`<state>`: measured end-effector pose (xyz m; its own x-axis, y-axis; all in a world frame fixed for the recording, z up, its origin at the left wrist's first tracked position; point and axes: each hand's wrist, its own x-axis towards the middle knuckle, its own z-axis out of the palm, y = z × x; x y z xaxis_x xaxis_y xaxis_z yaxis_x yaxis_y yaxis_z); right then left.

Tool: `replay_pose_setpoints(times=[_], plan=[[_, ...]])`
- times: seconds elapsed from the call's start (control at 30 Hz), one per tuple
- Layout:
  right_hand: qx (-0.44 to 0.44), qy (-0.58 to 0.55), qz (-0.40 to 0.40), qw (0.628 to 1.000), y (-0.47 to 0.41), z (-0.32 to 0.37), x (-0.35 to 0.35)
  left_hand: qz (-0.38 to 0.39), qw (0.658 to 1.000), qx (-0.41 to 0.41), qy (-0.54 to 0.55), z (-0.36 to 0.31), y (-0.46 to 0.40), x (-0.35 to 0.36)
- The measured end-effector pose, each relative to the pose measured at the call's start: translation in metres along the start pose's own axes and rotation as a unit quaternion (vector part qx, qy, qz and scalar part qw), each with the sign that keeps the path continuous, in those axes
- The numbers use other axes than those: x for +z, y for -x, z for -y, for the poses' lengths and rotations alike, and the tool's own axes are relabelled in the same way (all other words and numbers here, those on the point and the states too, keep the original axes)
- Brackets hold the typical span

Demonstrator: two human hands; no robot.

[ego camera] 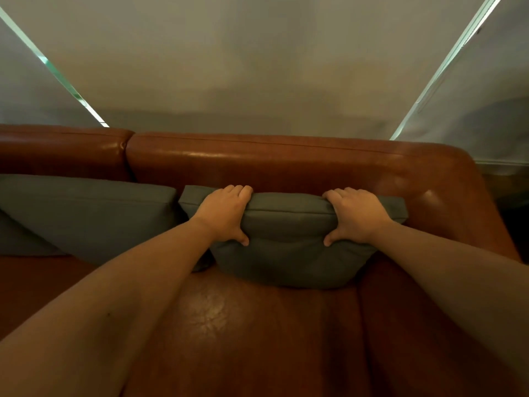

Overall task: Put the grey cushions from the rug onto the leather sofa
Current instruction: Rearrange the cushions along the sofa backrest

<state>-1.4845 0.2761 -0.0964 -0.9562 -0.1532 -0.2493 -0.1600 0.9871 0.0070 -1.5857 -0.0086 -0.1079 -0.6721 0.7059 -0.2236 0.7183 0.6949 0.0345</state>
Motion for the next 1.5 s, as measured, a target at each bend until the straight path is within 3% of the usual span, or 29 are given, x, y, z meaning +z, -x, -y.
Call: replay_pose_setpoints(times=[0.2,0.6,0.7,0.9,1.07,1.27,1.5], plan=[[-0.029,0.015,-0.032,0.999,-0.001,-0.006,-0.007,-0.063,0.997,0.007,-0.033,0.006,0.005,0.001],[-0.007,-0.021,0.021,1.0,0.003,-0.012,0.004,0.003,1.0,0.019,0.004,0.011,0.003,0.005],[-0.02,0.013,0.033,0.999,-0.001,-0.015,-0.001,0.002,1.0,0.023,-0.019,0.01,0.0,0.003],[-0.026,0.039,0.006,0.999,0.001,-0.022,0.006,-0.034,0.998,0.023,-0.051,0.012,0.002,0.004],[0.009,0.011,0.005,1.0,0.005,-0.022,0.011,0.003,1.0,0.009,-0.016,0.008,-0.003,0.001],[-0.012,0.012,0.026,1.0,0.009,-0.027,0.003,0.033,0.999,0.009,-0.006,0.022,0.009,-0.014],[-0.027,0.042,-0.018,0.999,0.024,-0.033,-0.006,-0.036,0.998,0.008,-0.044,0.008,0.014,-0.013]])
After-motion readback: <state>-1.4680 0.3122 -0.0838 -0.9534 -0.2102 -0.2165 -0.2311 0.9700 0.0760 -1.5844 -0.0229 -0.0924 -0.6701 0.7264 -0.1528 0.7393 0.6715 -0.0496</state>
